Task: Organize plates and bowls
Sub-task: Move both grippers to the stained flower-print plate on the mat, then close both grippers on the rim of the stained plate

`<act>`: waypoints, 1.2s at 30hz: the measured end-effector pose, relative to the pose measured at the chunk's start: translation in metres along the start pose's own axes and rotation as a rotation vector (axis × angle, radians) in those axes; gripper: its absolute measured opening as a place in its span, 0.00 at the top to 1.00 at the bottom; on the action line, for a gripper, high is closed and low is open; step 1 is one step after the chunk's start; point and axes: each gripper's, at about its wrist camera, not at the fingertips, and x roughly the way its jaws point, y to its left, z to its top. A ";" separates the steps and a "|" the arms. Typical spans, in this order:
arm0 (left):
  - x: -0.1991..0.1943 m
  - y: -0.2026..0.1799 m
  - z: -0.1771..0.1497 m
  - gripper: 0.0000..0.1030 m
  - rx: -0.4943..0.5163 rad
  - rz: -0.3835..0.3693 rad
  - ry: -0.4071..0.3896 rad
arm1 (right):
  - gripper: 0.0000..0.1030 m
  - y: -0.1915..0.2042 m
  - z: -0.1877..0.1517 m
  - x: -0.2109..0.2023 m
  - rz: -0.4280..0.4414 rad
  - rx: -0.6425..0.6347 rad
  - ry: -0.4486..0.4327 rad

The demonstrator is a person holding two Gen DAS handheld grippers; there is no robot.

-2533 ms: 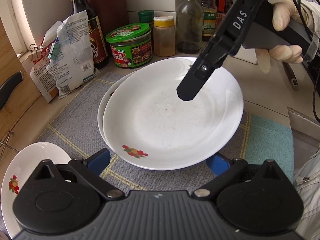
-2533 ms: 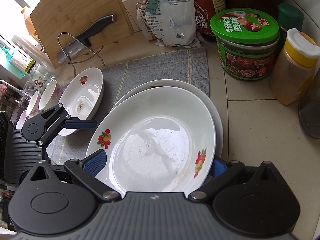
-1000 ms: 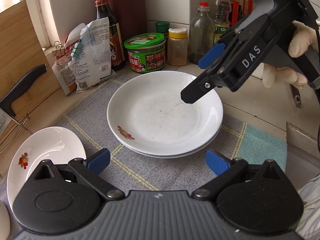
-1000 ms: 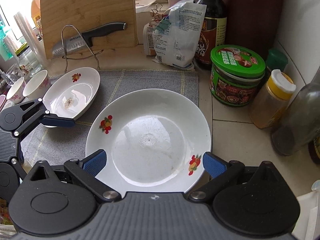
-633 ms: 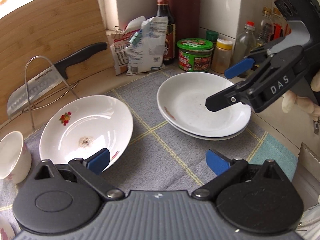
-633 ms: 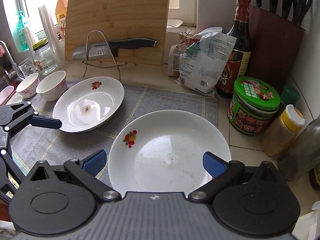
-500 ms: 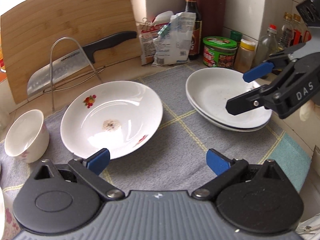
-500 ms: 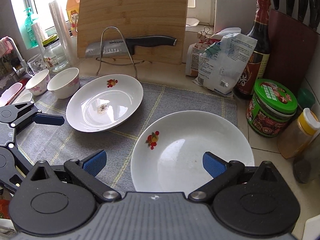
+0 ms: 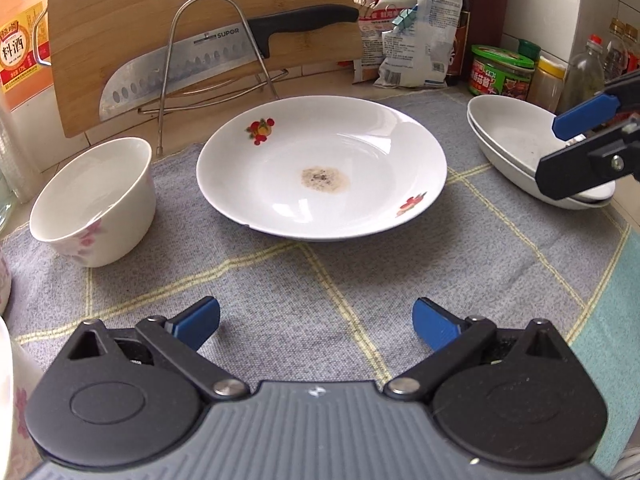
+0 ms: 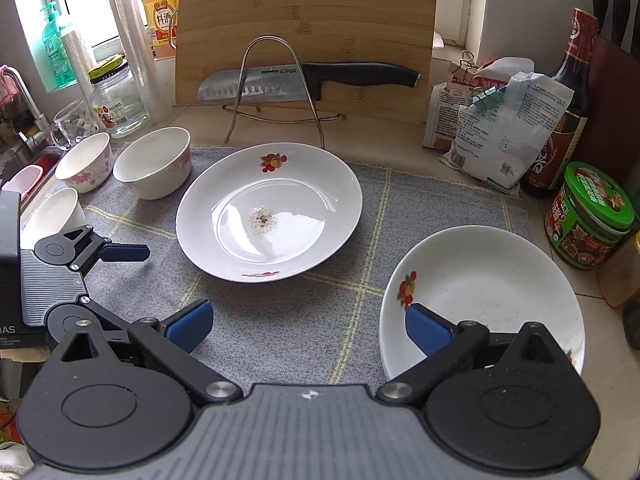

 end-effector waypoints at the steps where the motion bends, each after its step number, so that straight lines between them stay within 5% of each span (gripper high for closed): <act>1: 0.001 0.001 0.001 0.01 0.005 -0.012 -0.006 | 0.00 0.004 0.000 0.001 -0.006 0.005 0.006; 12: 0.021 0.003 0.015 0.01 0.021 -0.038 -0.044 | 0.00 0.017 0.003 0.003 -0.038 0.006 0.021; 36: 0.031 0.007 0.019 0.00 0.035 -0.061 -0.117 | 0.00 -0.025 0.094 0.108 0.184 -0.168 0.121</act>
